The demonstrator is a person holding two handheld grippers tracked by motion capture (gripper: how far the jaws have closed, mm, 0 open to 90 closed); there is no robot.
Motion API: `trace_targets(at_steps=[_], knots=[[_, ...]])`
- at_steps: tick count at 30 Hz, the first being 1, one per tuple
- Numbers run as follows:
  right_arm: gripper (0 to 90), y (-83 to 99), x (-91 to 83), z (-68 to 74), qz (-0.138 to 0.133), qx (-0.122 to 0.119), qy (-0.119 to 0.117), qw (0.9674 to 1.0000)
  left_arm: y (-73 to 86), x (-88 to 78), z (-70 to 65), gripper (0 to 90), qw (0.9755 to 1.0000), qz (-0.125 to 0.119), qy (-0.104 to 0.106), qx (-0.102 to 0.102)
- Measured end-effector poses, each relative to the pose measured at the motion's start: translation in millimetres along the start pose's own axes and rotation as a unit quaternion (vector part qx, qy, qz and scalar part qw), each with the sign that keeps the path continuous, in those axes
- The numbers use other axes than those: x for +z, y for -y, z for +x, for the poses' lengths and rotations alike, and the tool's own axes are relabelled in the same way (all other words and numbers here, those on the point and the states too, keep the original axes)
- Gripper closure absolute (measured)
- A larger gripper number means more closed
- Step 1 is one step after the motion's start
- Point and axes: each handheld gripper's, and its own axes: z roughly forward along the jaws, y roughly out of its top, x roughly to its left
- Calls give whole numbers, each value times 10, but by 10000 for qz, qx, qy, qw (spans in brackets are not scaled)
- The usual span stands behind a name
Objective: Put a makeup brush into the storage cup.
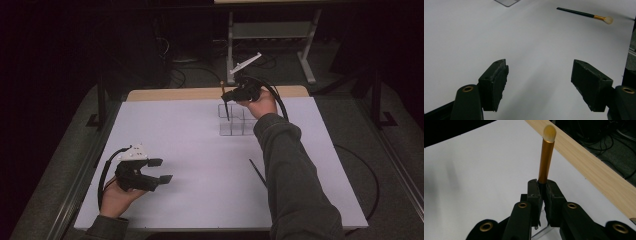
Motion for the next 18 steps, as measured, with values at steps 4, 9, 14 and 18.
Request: trace_targets(at_steps=[4,9,14,18], knots=[[824,21,23,8,-4,1,-6,10000,2,0,3,281,10000,5,-4,-8],[824,59,63,6,23,35,2,10000,2,-4,14,281,10000,64,-13,60],[824,88,100,7,60,54,9,10000,6,-2,11,281,10000,23,-9,-2],[823,108,108,-6,87,50,18,9999,6,-1,18,281,10000,19,-2,33]])
